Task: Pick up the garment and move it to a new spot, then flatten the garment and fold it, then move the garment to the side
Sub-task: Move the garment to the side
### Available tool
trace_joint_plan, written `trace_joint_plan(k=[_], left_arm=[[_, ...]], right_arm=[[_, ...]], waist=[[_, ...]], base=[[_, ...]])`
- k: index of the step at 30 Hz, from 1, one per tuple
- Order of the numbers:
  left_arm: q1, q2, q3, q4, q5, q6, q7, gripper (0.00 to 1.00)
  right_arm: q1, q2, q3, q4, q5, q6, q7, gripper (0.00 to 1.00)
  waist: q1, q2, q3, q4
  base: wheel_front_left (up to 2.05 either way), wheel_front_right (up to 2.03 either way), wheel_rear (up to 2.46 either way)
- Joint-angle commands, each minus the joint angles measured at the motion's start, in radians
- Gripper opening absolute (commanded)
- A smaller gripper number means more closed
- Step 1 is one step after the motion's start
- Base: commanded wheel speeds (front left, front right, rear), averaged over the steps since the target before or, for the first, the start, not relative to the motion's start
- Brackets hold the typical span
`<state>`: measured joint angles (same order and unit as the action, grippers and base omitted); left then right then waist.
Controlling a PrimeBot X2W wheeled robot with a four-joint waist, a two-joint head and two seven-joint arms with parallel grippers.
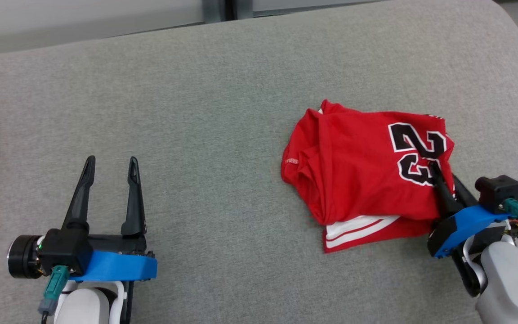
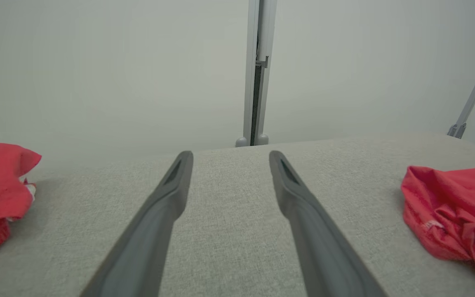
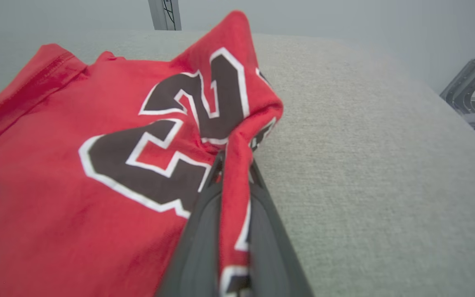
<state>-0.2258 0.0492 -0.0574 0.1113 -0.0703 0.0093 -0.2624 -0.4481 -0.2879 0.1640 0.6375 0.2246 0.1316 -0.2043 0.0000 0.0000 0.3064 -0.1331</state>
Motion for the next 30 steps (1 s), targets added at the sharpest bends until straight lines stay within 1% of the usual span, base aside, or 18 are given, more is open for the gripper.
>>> trace_joint_plan(k=[1,7,11,14,19,22,27,30], left_arm=[[-0.016,0.006,0.007,-0.005,0.007,-0.003,-0.003,1.0],[-0.05,0.009,0.012,-0.015,0.027,-0.012,-0.003,1.0],[-0.074,0.013,0.013,-0.025,0.034,-0.018,-0.003,1.0],[-0.096,0.014,0.012,-0.037,0.04,-0.022,-0.003,1.0],[-0.145,0.014,0.001,-0.054,0.05,-0.027,-0.003,1.0],[-0.174,0.013,-0.01,-0.066,0.056,-0.027,-0.003,1.0],[-0.212,0.013,-0.024,-0.077,0.063,-0.028,-0.003,1.0],[-0.228,0.013,-0.027,-0.084,0.066,-0.024,-0.003,1.0]], right_arm=[[-0.018,-0.008,-0.007,-0.007,0.011,-0.002,-0.009,0.0],[-0.05,-0.024,-0.03,-0.035,0.002,-0.002,-0.02,0.0],[-0.111,-0.04,-0.025,-0.056,-0.002,-0.002,-0.023,0.0],[-0.178,-0.069,-0.019,-0.065,-0.008,-0.002,-0.01,0.0],[-0.302,-0.16,-0.025,-0.056,-0.004,-0.002,0.021,0.0],[-0.365,-0.243,-0.033,-0.043,-0.011,-0.002,0.04,0.0],[-0.45,-0.365,-0.069,0.012,0.01,-0.002,0.061,0.0],[-0.498,-0.41,-0.089,0.052,0.03,-0.002,0.068,0.0]], waist=[[0.0,0.0,0.035,-0.039],[0.0,0.0,0.069,-0.066],[0.0,0.0,0.096,-0.062],[0.0,0.0,0.13,-0.049],[0.0,0.0,0.207,-0.016],[0.0,0.0,0.257,0.006],[0.0,0.0,0.316,0.031],[0.0,0.0,0.342,0.035]], base=[[0.0,0.0,0.0],[0.0,0.0,0.0],[0.0,0.0,0.0],[0.0,0.0,0.0],[0.0,0.0,0.0],[0.0,0.0,0.0],[0.0,0.0,0.0],[0.0,0.0,0.0]])
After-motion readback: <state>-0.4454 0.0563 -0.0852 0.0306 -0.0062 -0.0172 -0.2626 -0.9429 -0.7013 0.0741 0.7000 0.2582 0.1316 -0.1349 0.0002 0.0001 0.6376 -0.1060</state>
